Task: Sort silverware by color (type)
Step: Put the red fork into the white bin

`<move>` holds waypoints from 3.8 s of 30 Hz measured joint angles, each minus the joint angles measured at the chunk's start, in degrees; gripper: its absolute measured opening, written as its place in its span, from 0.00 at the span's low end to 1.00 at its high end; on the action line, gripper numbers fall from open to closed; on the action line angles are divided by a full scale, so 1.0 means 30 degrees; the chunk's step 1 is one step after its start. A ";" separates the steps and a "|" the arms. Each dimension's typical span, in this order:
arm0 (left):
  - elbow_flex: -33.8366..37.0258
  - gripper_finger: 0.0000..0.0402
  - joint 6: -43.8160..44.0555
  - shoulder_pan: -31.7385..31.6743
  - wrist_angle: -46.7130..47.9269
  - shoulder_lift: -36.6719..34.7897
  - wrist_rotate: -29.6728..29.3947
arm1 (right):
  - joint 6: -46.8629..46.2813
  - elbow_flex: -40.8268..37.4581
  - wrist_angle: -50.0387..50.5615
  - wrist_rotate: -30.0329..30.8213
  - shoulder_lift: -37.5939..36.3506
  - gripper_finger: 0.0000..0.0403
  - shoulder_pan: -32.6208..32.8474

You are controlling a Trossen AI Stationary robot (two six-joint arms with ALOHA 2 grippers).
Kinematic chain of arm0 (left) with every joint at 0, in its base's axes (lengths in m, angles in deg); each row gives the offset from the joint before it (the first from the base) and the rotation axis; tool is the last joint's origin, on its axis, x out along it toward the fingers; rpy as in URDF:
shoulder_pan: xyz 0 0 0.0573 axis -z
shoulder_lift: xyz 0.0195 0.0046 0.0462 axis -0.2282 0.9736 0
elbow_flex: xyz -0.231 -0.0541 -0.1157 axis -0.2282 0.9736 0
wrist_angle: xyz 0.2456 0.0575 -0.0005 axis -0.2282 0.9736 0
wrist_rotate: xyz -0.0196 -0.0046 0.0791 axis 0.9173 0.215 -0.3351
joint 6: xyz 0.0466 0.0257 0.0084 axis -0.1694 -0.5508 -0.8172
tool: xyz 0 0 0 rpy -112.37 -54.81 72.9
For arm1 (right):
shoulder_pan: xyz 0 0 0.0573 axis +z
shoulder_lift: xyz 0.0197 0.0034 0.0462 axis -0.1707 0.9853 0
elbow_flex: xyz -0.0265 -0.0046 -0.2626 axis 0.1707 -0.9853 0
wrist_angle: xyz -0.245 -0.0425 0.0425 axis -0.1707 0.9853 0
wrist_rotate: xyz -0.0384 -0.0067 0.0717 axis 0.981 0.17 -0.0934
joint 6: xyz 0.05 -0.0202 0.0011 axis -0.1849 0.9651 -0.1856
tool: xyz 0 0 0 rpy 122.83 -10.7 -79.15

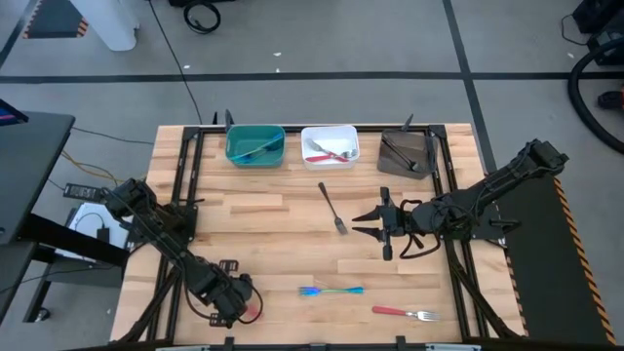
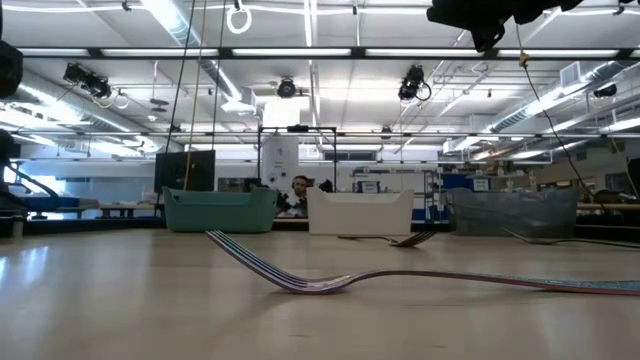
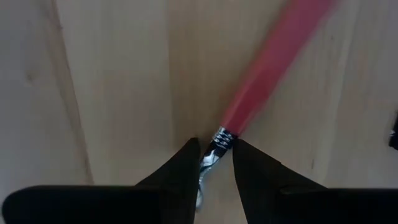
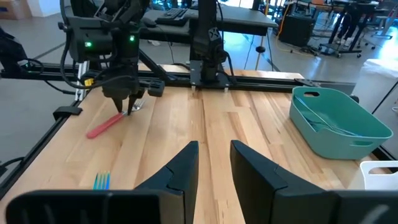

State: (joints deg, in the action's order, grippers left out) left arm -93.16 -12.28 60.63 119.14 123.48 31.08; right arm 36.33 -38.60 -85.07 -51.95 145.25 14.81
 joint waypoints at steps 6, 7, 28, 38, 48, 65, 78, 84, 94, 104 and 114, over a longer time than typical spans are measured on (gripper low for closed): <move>0.0707 0.25 -0.0022 -0.0019 -0.0134 -0.0121 -0.0357 | 0.0000 0.0000 0.0003 0.0000 0.0000 0.25 0.0000; 0.0774 0.23 0.0081 -0.0077 -0.0147 -0.0119 -0.0524 | -0.0001 0.0000 0.0000 0.0000 0.0000 0.25 0.0000; 0.0981 0.00 0.1210 -0.1488 -0.4188 -0.0107 -0.1952 | -0.0007 0.0000 0.0004 0.0000 0.0001 0.25 -0.0001; 0.0938 0.00 0.0343 -0.2498 -0.5050 -0.0464 -0.3314 | -0.0007 0.0000 0.0000 0.0000 0.0000 0.25 -0.0007; 0.0906 0.00 -0.0665 -0.3736 -0.4527 -0.1322 -0.2828 | -0.0007 0.0000 0.0007 -0.0020 0.0007 0.25 0.0000; 0.0901 0.14 -0.0399 -0.5448 -0.4750 -0.1382 -0.1554 | -0.0007 0.0000 0.0015 -0.0138 0.0007 0.25 0.0000; 0.0894 0.23 -0.0437 -0.5084 -0.5196 -0.0816 -0.1552 | -0.0007 0.0000 0.0182 -0.0165 0.0007 0.25 0.0000; 0.0884 0.23 0.0000 -0.5022 -0.5417 0.0195 -0.1884 | -0.0007 0.0000 0.0284 -0.0182 0.0007 0.25 0.0000; 0.0664 0.21 0.1389 -0.4976 -0.4288 0.1672 -0.3749 | -0.0007 0.0000 0.0299 -0.0182 0.0007 0.25 0.0000; 0.0746 0.06 0.0916 -0.4896 -0.4644 0.1708 -0.4182 | -0.0007 0.0000 0.0306 -0.0175 0.0007 0.25 0.0000; 0.0996 0.00 0.0883 -0.4794 -0.4728 -0.0180 -0.6380 | -0.0007 0.0000 0.0299 -0.0162 0.0007 0.25 0.0000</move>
State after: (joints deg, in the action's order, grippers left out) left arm -90.17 -9.63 46.25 104.95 122.94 11.94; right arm 36.31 -38.60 -84.18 -52.43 145.27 14.81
